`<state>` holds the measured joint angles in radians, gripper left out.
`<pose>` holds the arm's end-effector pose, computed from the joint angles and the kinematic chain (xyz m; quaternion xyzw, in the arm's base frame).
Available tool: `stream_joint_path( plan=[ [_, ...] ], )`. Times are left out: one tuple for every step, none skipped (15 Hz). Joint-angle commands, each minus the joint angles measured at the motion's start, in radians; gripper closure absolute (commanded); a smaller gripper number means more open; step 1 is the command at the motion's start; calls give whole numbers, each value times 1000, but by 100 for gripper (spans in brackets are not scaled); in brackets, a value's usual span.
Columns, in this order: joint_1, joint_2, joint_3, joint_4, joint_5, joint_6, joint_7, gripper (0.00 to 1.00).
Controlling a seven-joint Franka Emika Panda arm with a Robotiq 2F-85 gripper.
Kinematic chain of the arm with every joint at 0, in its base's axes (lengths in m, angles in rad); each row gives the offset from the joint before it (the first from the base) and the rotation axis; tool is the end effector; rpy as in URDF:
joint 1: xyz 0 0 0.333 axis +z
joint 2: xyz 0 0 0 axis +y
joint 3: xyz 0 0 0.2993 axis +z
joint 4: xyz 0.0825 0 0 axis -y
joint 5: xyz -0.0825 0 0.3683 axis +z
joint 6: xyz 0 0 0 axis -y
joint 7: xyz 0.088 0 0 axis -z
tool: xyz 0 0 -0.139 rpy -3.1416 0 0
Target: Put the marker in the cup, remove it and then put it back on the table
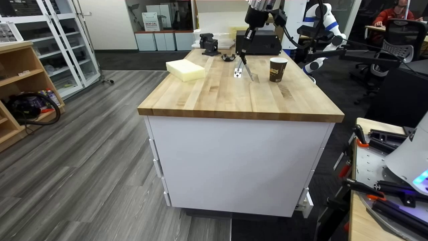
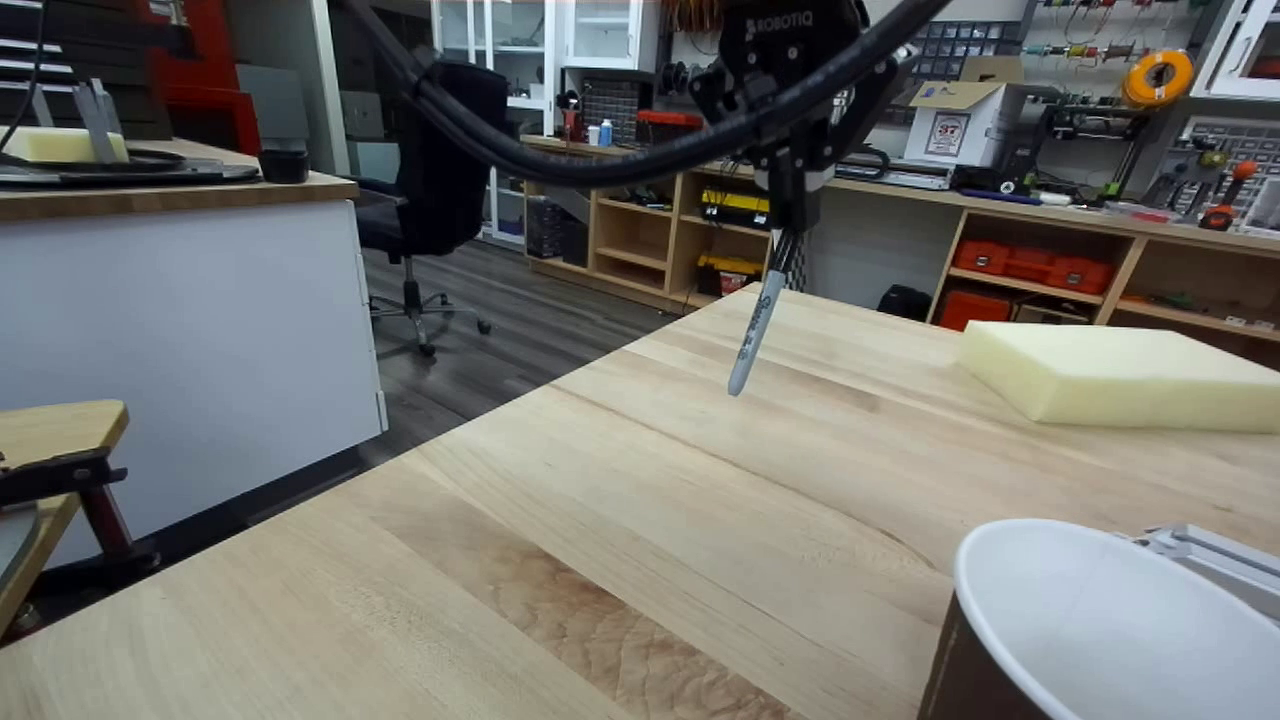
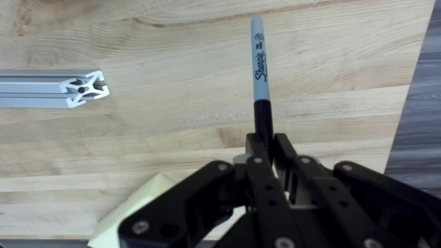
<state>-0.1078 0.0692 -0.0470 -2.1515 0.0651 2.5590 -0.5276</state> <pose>0.5685 -0.0883 0.3668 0.9725 0.1595 0.1655 0.0369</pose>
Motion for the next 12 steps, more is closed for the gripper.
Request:
stream_joint_path(
  plan=[
    [-4,-35,12,-36,126,12,-115,97],
    [-4,-36,12,-36,149,8,-134,93],
    [-4,-36,11,-37,167,6,-150,63],
    [-4,-36,11,-38,181,3,-165,62],
    [-3,-38,11,-41,194,3,-179,56],
    [-3,-39,11,-44,204,3,-189,50],
    [-2,-41,10,-46,211,3,-199,43],
    [-1,-43,9,-52,210,6,-206,38],
    [0,-43,8,-55,198,10,-203,30],
    [3,-44,5,-63,168,21,-186,24],
    [5,-47,3,-69,149,27,-174,19],
    [7,-50,1,-78,123,37,-158,11]
  ],
)
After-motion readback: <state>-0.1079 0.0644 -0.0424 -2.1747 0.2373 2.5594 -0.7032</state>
